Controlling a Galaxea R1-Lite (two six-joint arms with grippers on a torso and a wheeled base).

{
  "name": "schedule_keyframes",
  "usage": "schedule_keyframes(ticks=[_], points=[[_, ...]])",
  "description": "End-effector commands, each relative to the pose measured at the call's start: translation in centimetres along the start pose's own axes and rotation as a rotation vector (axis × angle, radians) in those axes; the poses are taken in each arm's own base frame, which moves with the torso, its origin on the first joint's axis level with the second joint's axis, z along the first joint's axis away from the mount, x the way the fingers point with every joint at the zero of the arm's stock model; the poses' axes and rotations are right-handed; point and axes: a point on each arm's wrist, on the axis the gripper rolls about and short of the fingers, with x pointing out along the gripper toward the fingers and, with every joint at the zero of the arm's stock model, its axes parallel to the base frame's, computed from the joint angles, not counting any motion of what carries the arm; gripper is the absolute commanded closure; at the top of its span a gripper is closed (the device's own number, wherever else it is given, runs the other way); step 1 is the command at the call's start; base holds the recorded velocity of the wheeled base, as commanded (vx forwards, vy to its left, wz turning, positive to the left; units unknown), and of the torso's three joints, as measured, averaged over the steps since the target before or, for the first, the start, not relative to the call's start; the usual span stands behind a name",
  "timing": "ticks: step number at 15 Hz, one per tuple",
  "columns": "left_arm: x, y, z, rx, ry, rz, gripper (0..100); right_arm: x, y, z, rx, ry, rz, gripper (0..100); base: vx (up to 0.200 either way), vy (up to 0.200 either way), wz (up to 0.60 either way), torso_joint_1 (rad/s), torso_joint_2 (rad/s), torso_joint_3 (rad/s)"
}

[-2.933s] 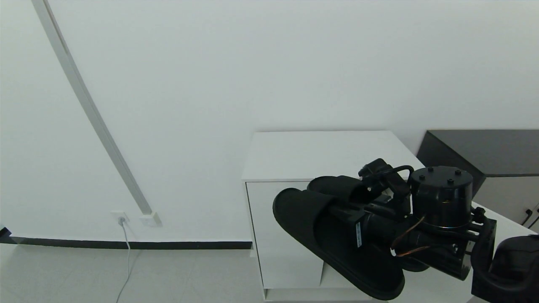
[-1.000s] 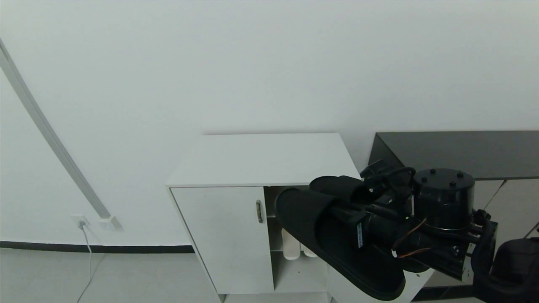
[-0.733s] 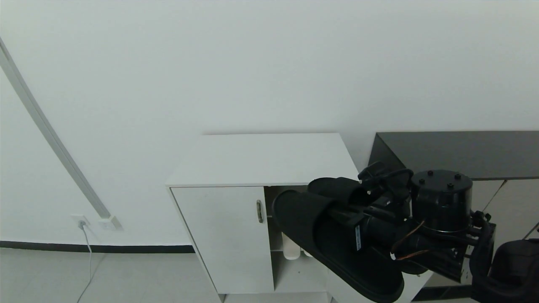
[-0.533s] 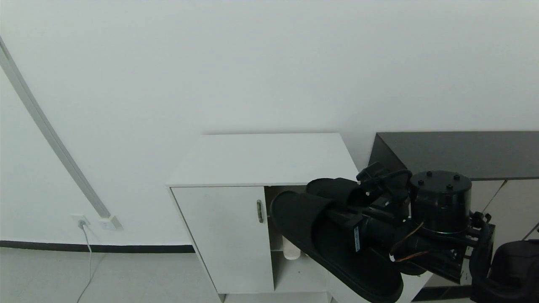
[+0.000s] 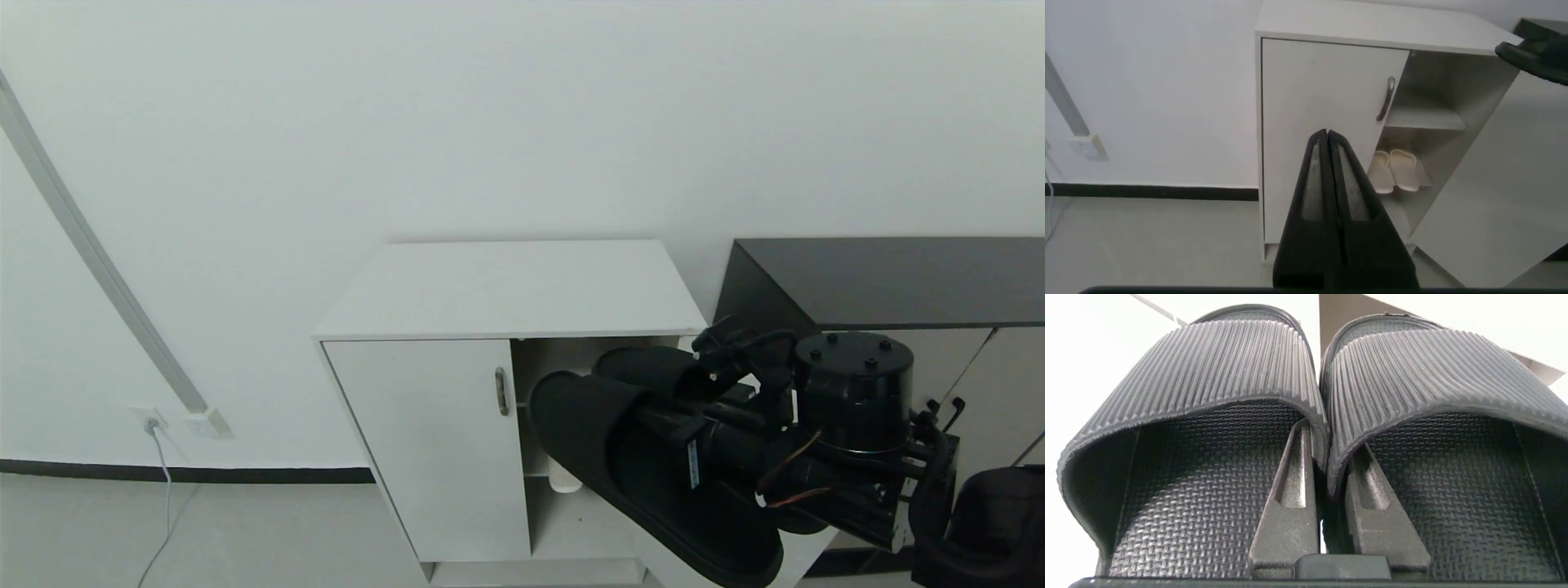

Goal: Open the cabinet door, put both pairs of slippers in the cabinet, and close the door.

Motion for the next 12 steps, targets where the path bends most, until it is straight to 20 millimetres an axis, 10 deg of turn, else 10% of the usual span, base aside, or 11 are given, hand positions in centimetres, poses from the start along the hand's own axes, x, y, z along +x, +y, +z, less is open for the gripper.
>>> schedule_keyframes(ticks=[1, 12], points=[[0.0, 0.0, 0.0, 0.0, 0.0, 0.001, 100, 0.04, 0.05, -0.04, -0.001, 0.002, 0.0, 100, 0.0, 0.0, 0.0, -0.188, 0.43, 0.251], [0.0, 0.0, 0.0, -0.003, 0.0, 0.001, 100, 0.46, 0.21, -0.77, -0.018, -0.023, 0.004, 100, 0.0, 0.0, 0.0, -0.213, 0.54, 0.312]])
